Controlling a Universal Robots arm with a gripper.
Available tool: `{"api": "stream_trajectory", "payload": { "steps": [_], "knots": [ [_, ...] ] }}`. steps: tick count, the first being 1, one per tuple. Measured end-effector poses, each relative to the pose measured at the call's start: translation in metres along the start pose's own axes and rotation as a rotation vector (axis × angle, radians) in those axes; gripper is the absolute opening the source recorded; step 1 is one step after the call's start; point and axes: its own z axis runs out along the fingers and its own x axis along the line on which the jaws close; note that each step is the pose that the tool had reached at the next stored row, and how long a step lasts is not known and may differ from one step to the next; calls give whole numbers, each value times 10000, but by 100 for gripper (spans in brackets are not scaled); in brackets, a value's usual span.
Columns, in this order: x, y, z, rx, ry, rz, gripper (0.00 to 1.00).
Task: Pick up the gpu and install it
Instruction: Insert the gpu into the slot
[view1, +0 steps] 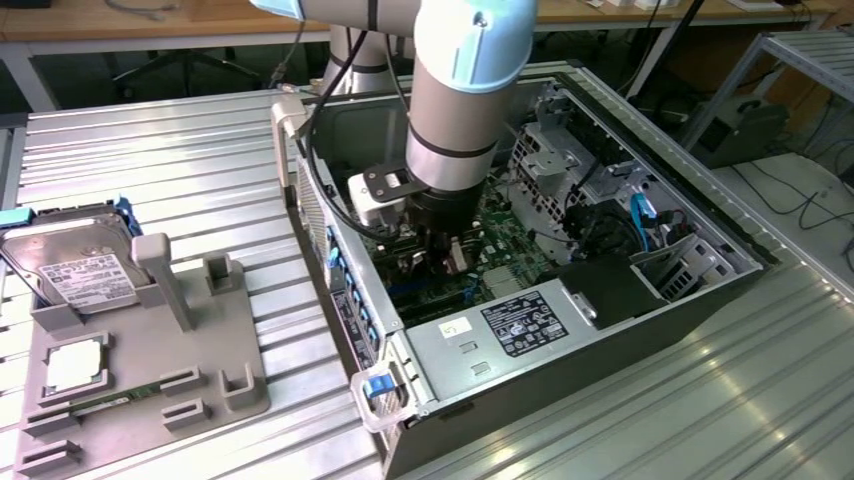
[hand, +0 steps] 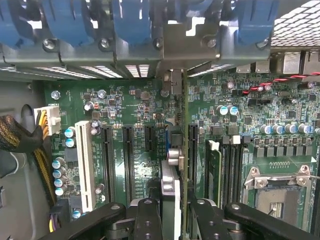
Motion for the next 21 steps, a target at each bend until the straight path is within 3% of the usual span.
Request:
{"api": "stream_trajectory", "payload": {
  "steps": [5, 21],
  "knots": [
    [-3, -5, -56, 0, 5, -2, 28],
    [9, -5, -52, 2, 7, -2, 28]
  ]
}}
